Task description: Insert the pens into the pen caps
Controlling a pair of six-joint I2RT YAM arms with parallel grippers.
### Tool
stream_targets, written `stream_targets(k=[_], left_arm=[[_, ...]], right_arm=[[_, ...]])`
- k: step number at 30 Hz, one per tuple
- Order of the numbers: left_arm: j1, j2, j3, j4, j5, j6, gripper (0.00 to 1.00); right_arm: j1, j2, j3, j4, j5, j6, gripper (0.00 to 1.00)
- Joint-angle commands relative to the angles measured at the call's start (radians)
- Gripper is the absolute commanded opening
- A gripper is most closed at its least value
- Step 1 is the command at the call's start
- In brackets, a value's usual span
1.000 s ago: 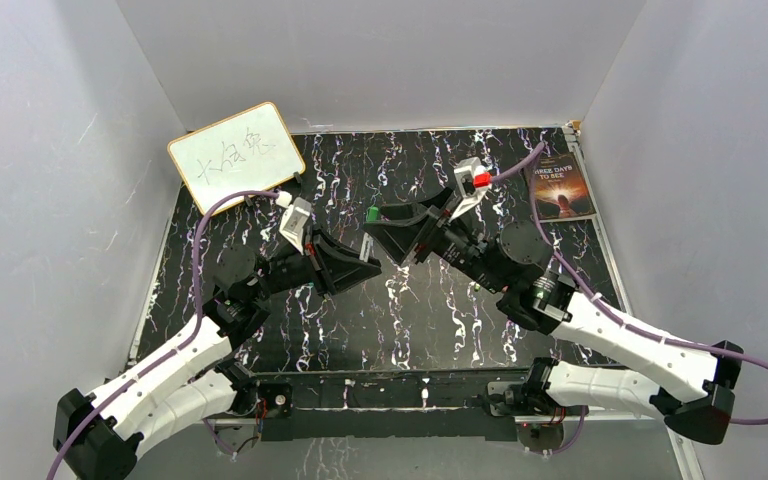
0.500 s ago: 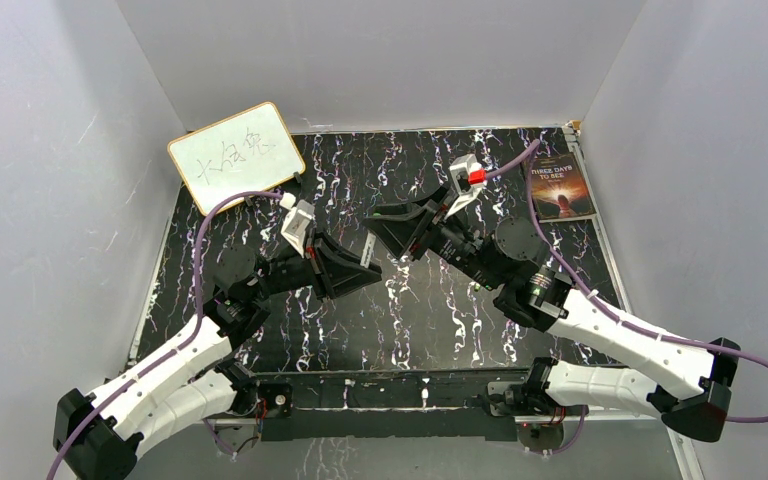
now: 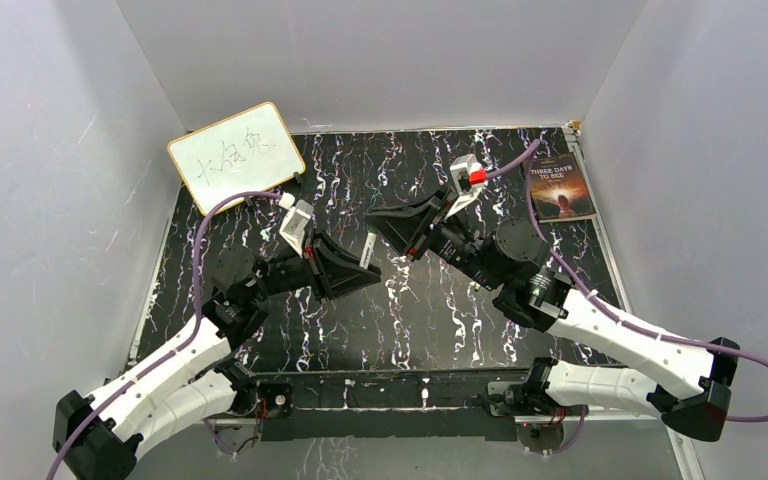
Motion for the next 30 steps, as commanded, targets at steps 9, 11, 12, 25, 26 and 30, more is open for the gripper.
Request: stream_targets(k=[9,11,12,25,26,30], left_arm=[[0.000,-0.024,0.012,0.116,-0.053,-0.085,0.00],[0.001,-0.015,0.014,0.133,-0.058,-0.100,0.00],[0.000,-0.012,0.017,0.139,-0.061,-0.103,0.00],[0.001,0.016,0.014,0.107,-0.137,-0.107,0.00],[0.000,0.017,0.010,0.108,-0.138,-0.107,0.00],[0.000,0.008,-0.013,0.146,-0.158,-0.118,0.00]], right_arm=[[-0.015,-0.034,-0.003,0.039,-0.034,-0.007,0.00],[-0.017,-0.032,-0.004,0.039,-0.048,-0.005,0.00],[-0.017,-0.030,-0.005,0.042,-0.061,-0.003,0.00],[-0.019,-0.008,-0.049,0.101,-0.156,0.096,0.00],[-0.020,-0.008,-0.058,0.115,-0.164,0.108,0.00],[-0.021,0.000,-0.068,0.127,-0.188,0.132,0.00]])
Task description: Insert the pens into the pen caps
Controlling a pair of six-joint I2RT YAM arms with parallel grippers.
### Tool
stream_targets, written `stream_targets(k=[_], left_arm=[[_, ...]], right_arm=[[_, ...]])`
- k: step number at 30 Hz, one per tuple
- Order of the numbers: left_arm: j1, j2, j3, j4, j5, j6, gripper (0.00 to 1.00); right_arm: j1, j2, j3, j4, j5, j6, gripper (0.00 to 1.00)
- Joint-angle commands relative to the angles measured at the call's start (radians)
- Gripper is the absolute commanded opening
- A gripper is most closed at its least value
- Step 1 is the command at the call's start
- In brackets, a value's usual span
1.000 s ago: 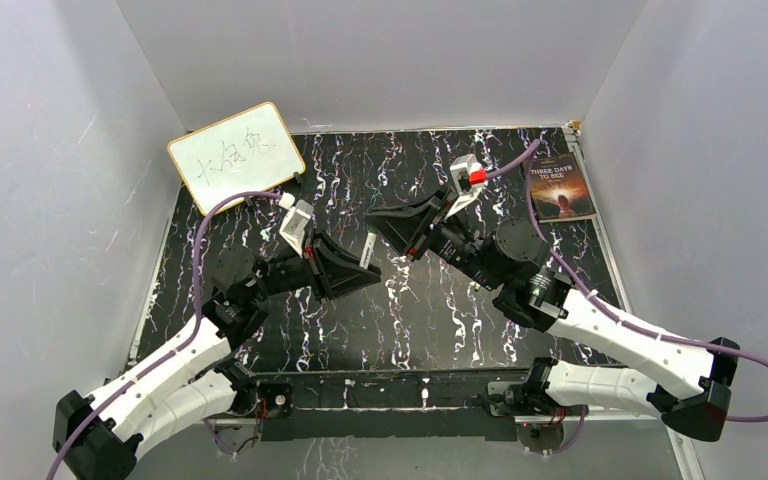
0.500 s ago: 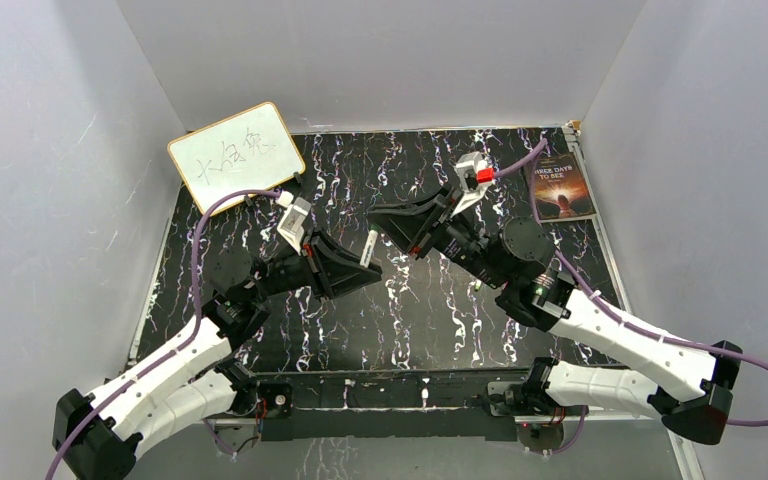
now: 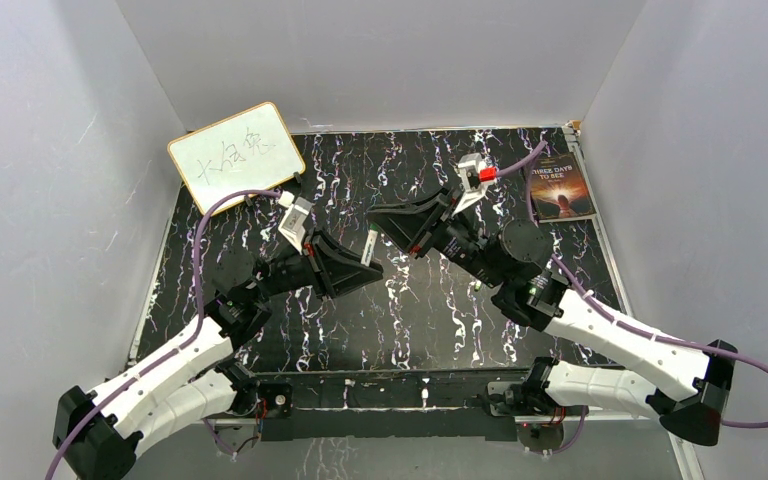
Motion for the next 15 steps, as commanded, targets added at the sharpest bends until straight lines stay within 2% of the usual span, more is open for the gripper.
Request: stream_targets(k=[1,8,15], left_arm=[[0.008,-0.012,-0.008,0.079,-0.119,-0.020,0.00],[0.015,-0.001,0.010,0.066,-0.135,-0.004,0.00],[0.065,0.052,0.034,0.052,-0.124,-0.019,0.00]], right_arm=[[0.015,0.007,-0.022,0.023,-0.121,0.052,0.00],[-0.029,0.022,-0.079,0.052,-0.241,0.087,0.00],[-0.201,0.069,-0.158,0.199,-0.469,0.202,0.00]])
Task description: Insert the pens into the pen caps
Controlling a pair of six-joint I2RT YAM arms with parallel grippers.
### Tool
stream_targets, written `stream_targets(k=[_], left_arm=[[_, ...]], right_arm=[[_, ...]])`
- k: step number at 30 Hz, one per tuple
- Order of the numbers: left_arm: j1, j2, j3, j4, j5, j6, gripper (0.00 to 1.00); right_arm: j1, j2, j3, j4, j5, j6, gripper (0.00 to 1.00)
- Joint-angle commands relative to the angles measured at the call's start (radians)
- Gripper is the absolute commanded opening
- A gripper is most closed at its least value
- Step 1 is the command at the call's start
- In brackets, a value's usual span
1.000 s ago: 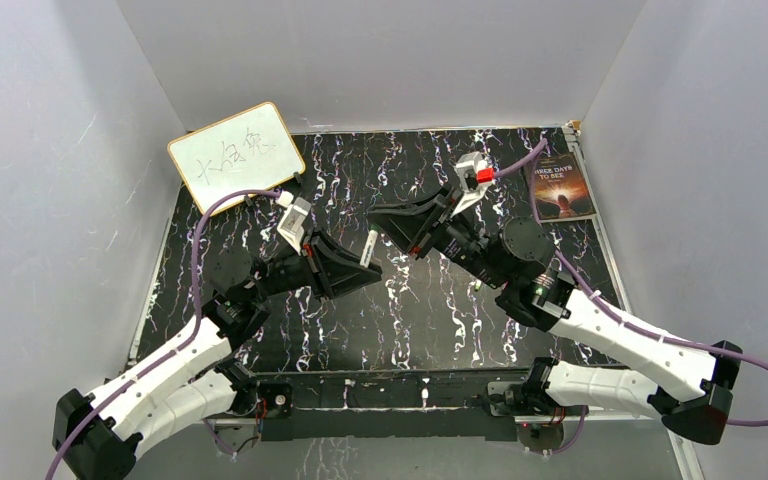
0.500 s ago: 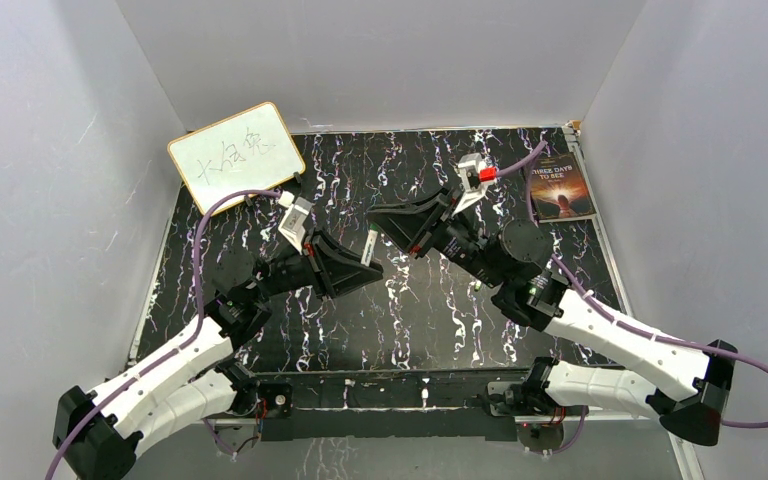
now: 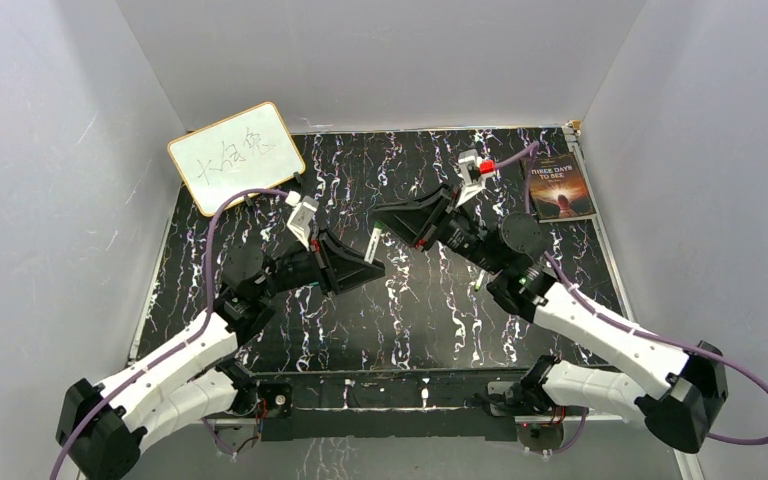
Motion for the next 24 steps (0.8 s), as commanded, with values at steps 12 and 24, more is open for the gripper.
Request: stream_targets(k=[12,24], left_arm=[[0.125,0.152,0.087,0.152,-0.056,-0.054,0.00],[0.159,0.209,0.094,0.266,-0.034,-0.125,0.00]], right_arm=[[-0.144,0.114,-0.083,0.158,-0.403,0.123,0.00],[-0.201,0.145,-0.078,0.200,-0.560,0.136,0.00]])
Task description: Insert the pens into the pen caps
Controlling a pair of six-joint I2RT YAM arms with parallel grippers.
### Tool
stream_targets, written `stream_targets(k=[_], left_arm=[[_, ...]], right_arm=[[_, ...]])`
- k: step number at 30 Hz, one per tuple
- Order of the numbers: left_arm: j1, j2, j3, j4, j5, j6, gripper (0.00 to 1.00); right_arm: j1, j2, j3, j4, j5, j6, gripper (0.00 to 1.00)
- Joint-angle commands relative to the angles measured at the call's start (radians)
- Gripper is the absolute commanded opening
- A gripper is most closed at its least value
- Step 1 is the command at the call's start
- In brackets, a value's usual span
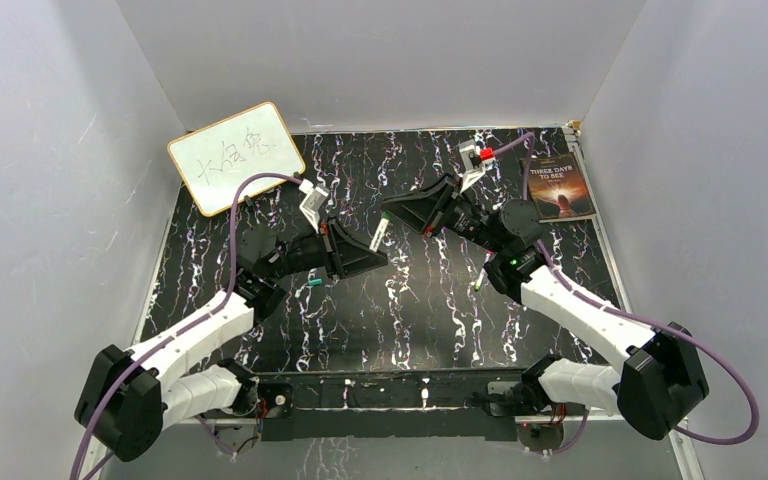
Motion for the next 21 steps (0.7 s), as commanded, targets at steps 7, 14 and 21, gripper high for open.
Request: stream_targets(k=[7,14,21], left_arm=[[0.045,0.033,0.075,0.186,-0.188,-0.051,0.00],[0.045,0.076,0.105,0.191,-0.189,-0.033,0.00],[0.046,0.073,0.120,0.167,-0.208,-0.003,0.00]], right_arm=[[0.042,0.009,-0.042,0.023,-0.272,0.053,0.00],[0.151,0.011,-0.048,-0.078,-0.145,-0.014,0.00],[0.211,0.011,-0.064,-0.123,-0.095,-0.055,0.00]])
